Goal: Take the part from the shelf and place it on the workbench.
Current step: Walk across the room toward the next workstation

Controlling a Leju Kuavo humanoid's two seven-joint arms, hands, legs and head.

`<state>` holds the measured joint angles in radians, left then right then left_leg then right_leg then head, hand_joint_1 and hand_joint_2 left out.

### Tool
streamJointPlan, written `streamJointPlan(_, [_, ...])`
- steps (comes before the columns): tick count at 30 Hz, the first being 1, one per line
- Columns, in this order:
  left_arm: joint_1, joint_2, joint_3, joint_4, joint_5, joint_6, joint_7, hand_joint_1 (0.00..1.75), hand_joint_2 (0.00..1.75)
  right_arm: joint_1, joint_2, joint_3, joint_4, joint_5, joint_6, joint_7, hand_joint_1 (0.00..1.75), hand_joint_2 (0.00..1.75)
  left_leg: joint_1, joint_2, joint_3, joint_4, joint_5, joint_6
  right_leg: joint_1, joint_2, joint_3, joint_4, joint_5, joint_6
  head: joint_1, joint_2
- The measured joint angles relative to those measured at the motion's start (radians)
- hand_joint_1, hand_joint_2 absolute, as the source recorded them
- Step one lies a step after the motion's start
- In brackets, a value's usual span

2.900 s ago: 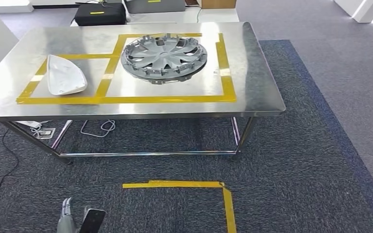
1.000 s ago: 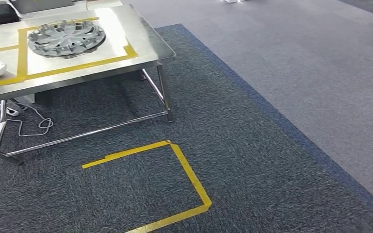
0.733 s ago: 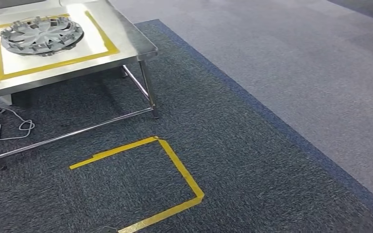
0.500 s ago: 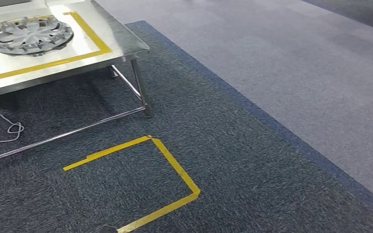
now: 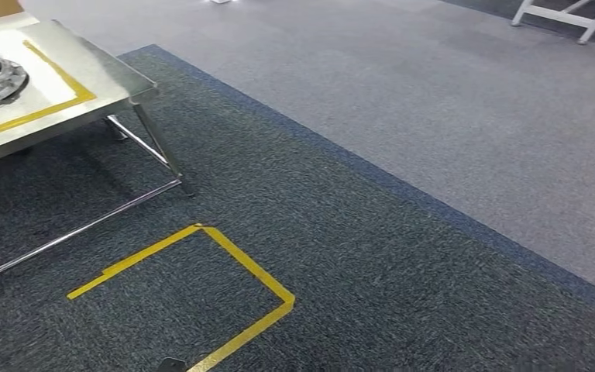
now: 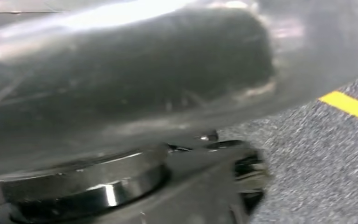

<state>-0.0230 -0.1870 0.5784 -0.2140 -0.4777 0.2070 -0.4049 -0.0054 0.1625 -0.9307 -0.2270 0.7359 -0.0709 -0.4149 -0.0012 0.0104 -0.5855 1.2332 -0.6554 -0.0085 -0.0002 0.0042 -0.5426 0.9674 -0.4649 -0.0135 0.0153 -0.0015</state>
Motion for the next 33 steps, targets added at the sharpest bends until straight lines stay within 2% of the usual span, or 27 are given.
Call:
streamJointPlan(1, [0.001,0.0,0.001,0.0,0.0,0.0,0.0,0.0,0.0,0.001,0.0,0.0,0.0,0.0,0.001,0.0,0.0,0.0,0.0,-0.003,-0.01,0.026,-0.001,0.0,0.0,0.014,-0.005,0.002,0.003,0.001,0.0,0.0])
streamJointPlan(2, [0.001,0.0,0.003,0.0,0.0,0.0,0.0,0.0,0.0,0.003,0.0,-0.001,0.0,0.0,0.001,0.0,0.0,0.0,0.0,-0.005,-0.003,0.014,0.018,0.001,0.0,0.028,-0.009,0.006,0.005,0.002,0.0,0.0])
streamJointPlan(3, [0.0,0.0,0.003,0.0,0.0,0.0,0.0,0.0,0.0,0.004,0.0,-0.002,0.0,0.0,0.002,0.0,0.0,0.0,0.0,-0.011,0.021,-0.034,0.052,0.004,0.0,0.042,-0.012,0.01,0.006,0.004,0.0,0.0])
streamJointPlan(5, [0.0,0.001,0.004,0.0,0.0,0.0,-0.001,0.0,0.0,0.004,0.0,-0.004,0.0,0.0,0.003,0.0,0.0,0.0,0.002,-0.055,0.078,-0.163,0.115,0.013,0.001,0.067,-0.021,0.021,0.009,0.008,0.0,0.0])
streamJointPlan(7, [0.0,0.003,0.004,0.0,0.001,0.0,-0.002,0.0,0.0,0.001,0.001,-0.007,0.0,0.0,0.004,0.0,0.0,0.0,0.004,-0.092,0.103,-0.231,0.133,0.019,0.001,0.091,-0.037,0.029,0.015,0.018,0.0,0.0])
streamJointPlan(8, [0.0,0.003,0.004,0.0,0.002,0.0,-0.002,0.0,0.0,0.001,0.001,-0.009,0.0,0.0,0.004,0.0,0.0,0.0,0.003,-0.093,0.101,-0.236,0.131,0.022,0.0,0.102,-0.044,0.031,0.02,0.025,0.001,0.0])
streamJointPlan(9, [-0.001,0.003,0.005,0.0,0.002,0.0,-0.003,0.0,0.0,0.003,0.001,-0.01,0.0,0.0,0.004,0.0,0.0,0.0,0.003,-0.082,0.099,-0.239,0.135,0.026,-0.002,0.113,-0.053,0.031,0.025,0.033,0.0,0.0])
streamJointPlan(10, [-0.002,0.003,0.005,0.0,0.003,0.0,-0.003,0.0,0.0,0.006,0.001,-0.011,0.0,0.0,0.004,0.0,0.0,0.0,0.004,-0.07,0.098,-0.243,0.14,0.032,-0.003,0.108,-0.06,0.034,0.024,0.038,0.001,0.0])
streamJointPlan(11, [-0.003,0.003,0.005,0.0,0.003,0.0,-0.004,0.0,0.0,0.008,0.001,-0.013,-0.001,0.0,0.004,0.0,0.0,0.0,0.006,-0.057,0.097,-0.246,0.146,0.038,-0.002,0.091,-0.072,0.05,0.012,0.043,0.004,0.0])
streamJointPlan(12, [-0.003,0.002,0.005,0.0,0.003,-0.001,-0.005,0.0,0.0,0.007,0.001,-0.015,-0.001,0.0,0.004,0.001,0.0,0.0,0.009,-0.042,0.095,-0.25,0.151,0.043,-0.002,0.066,-0.092,0.086,-0.013,0.047,0.008,0.0])
streamJointPlan(13, [-0.003,0.002,0.005,0.0,0.003,-0.001,-0.006,0.0,0.0,0.005,0.001,-0.016,-0.001,0.0,0.005,0.001,0.0,0.0,0.009,-0.027,0.092,-0.25,0.153,0.046,-0.002,0.036,-0.117,0.142,-0.048,0.051,0.011,0.0])
streamJointPlan(14, [-0.001,0.002,0.005,0.0,0.003,-0.001,-0.007,0.0,0.0,0.002,0.001,-0.017,-0.001,0.0,0.005,0.001,0.0,0.0,0.009,-0.012,0.088,-0.25,0.155,0.047,-0.004,0.018,-0.146,0.209,-0.083,0.056,0.014,0.0])
streamJointPlan(15, [0.001,0.002,0.006,0.0,0.003,-0.001,-0.007,0.0,0.0,0.001,0.001,-0.018,-0.001,0.0,0.006,0.001,0.0,0.0,0.008,0.005,0.085,-0.25,0.156,0.047,-0.007,0.008,-0.17,0.27,-0.109,0.061,0.014,0.0])
streamJointPlan(16, [0.001,0.002,0.007,0.0,0.003,-0.002,-0.007,0.0,0.0,0.001,0.001,-0.018,-0.001,0.0,0.006,0.001,0.0,0.0,0.008,0.02,0.083,-0.249,0.157,0.046,-0.011,0.002,-0.18,0.306,-0.12,0.065,0.014,0.0])
streamJointPlan(17, [0.001,0.002,0.008,0.0,0.003,-0.002,-0.007,0.0,0.0,0.003,0.001,-0.018,-0.001,0.0,0.006,0.001,0.0,0.0,0.009,0.034,0.081,-0.249,0.157,0.045,-0.015,-0.003,-0.172,0.305,-0.113,0.069,0.014,0.0])
streamJointPlan(18, [0.0,0.002,0.009,0.0,0.003,-0.003,-0.007,0.0,0.0,0.005,0.001,-0.019,-0.001,0.0,0.007,0.002,0.0,0.0,0.01,0.047,0.08,-0.248,0.157,0.042,-0.019,-0.01,-0.141,0.264,-0.091,0.072,0.014,0.0])
streamJointPlan(20, [-0.002,0.003,0.013,0.0,0.005,-0.003,-0.007,0.0,0.0,0.004,0.001,-0.019,-0.002,0.0,0.008,0.002,0.0,0.0,0.01,0.069,0.082,-0.245,0.154,0.032,-0.022,-0.049,-0.052,0.123,-0.044,0.076,0.015,0.0])
streamJointPlan(21, [-0.003,0.003,0.014,0.0,0.006,-0.003,-0.007,0.0,0.0,0.001,0.002,-0.019,-0.002,0.0,0.008,0.001,0.0,0.0,0.008,0.079,0.082,-0.242,0.152,0.025,-0.021,-0.065,-0.019,0.069,-0.032,0.071,0.015,0.0])
streamJointPlan(22, [-0.003,0.004,0.016,0.0,0.007,-0.003,-0.007,0.0,0.0,-0.001,0.002,-0.02,-0.003,0.0,0.01,0.001,0.0,0.0,0.006,0.088,0.083,-0.241,0.151,0.018,-0.018,-0.075,-0.003,0.041,-0.029,0.065,0.013,0.0])
streamJointPlan(23, [-0.004,0.004,0.018,0.0,0.008,-0.003,-0.007,0.0,0.0,-0.002,0.002,-0.02,-0.003,0.0,0.011,0.001,0.0,0.0,0.004,0.095,0.083,-0.24,0.151,0.012,-0.015,-0.073,-0.002,0.035,-0.032,0.056,0.011,0.0])
streamJointPlan(25, [-0.007,0.004,0.021,0.0,0.01,-0.002,-0.008,0.0,0.0,0.001,0.002,-0.023,-0.003,0.0,0.013,0.001,0.0,0.0,0.007,0.102,0.086,-0.239,0.149,-0.001,-0.013,-0.053,-0.009,0.036,-0.028,0.038,0.007,0.0])
streamJointPlan(27, [-0.009,0.004,0.024,0.0,0.01,-0.001,-0.012,0.0,0.0,0.003,0.002,-0.028,-0.004,0.001,0.015,0.001,0.0,0.0,0.013,0.067,0.073,-0.202,0.115,-0.011,-0.013,-0.035,-0.012,0.033,-0.022,0.022,0.005,0.0])
streamJointPlan(29, [-0.006,0.005,0.029,0.0,0.009,0.0,-0.021,0.0,0.0,-0.001,0.002,-0.032,-0.004,0.002,0.017,0.0,0.0,0.0,0.013,0.018,0.026,-0.089,0.046,-0.011,-0.01,-0.014,-0.015,0.032,-0.017,0.011,0.001,0.0])
streamJointPlan(30, [-0.004,0.005,0.031,0.0,0.009,0.0,-0.027,0.0,0.0,-0.002,0.002,-0.034,-0.004,0.002,0.018,-0.001,0.0,0.0,0.012,0.006,-0.004,-0.019,0.015,-0.009,-0.006,-0.001,-0.018,0.032,-0.015,0.007,0.0,0.0])
streamJointPlan(31, [-0.002,0.006,0.033,0.0,0.009,0.0,-0.032,0.0,0.0,-0.003,0.002,-0.035,-0.004,0.003,0.02,-0.001,0.0,0.0,0.01,0.0,-0.026,0.032,-0.001,-0.005,-0.002,0.013,-0.02,0.032,-0.014,0.004,0.0,0.0])
streamJointPlan(32, [-0.001,0.006,0.035,0.0,0.01,0.0,-0.037,0.0,0.0,-0.003,0.002,-0.037,-0.004,0.004,0.02,-0.001,0.0,0.0,0.008,-0.003,-0.037,0.054,0.002,0.001,0.002,0.026,-0.021,0.033,-0.012,0.002,0.0,0.0])
streamJointPlan(33, [-0.001,0.007,0.036,0.0,0.01,0.0,-0.041,0.0,0.0,-0.002,0.002,-0.038,-0.004,0.004,0.021,-0.001,0.0,0.0,0.004,-0.006,-0.03,0.037,0.026,0.009,0.006,0.04,-0.02,0.033,-0.011,0.0,0.0,0.0])
